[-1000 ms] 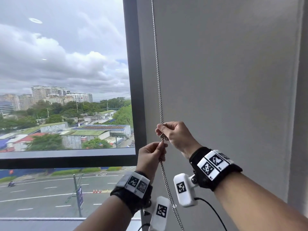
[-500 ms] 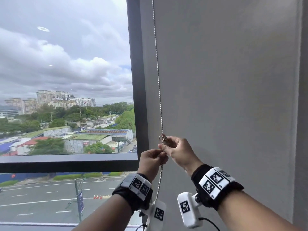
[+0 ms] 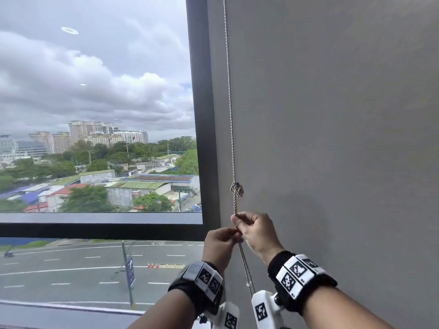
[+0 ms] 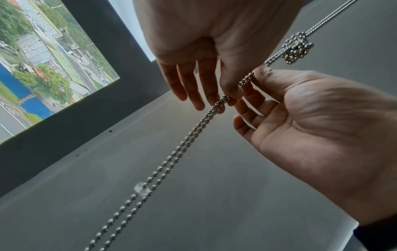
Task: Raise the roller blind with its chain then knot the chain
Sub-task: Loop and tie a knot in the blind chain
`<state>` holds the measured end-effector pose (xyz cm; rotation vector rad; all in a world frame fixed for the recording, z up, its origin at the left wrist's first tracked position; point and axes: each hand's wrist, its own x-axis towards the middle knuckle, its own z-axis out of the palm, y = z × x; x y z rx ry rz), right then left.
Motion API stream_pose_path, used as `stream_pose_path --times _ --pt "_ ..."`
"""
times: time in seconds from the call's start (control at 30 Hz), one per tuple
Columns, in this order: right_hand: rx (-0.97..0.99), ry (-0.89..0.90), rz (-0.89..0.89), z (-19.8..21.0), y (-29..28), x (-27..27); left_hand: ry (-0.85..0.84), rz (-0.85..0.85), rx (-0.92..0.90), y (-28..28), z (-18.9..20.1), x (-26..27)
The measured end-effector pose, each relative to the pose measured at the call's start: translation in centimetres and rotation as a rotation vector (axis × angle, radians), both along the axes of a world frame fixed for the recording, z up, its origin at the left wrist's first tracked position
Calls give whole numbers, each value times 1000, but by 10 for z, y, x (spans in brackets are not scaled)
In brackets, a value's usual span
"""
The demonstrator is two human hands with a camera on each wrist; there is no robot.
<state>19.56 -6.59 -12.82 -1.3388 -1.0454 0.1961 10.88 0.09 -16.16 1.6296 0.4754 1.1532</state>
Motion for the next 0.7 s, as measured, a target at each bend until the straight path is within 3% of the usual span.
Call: stream_pose_path --times 0.23,0.7 --pt "-13 -64 -85 -7 26 22 36 40 13 20 3 14" --pt "-20 -48 -65 -16 41 38 27 25 6 37 -7 34"
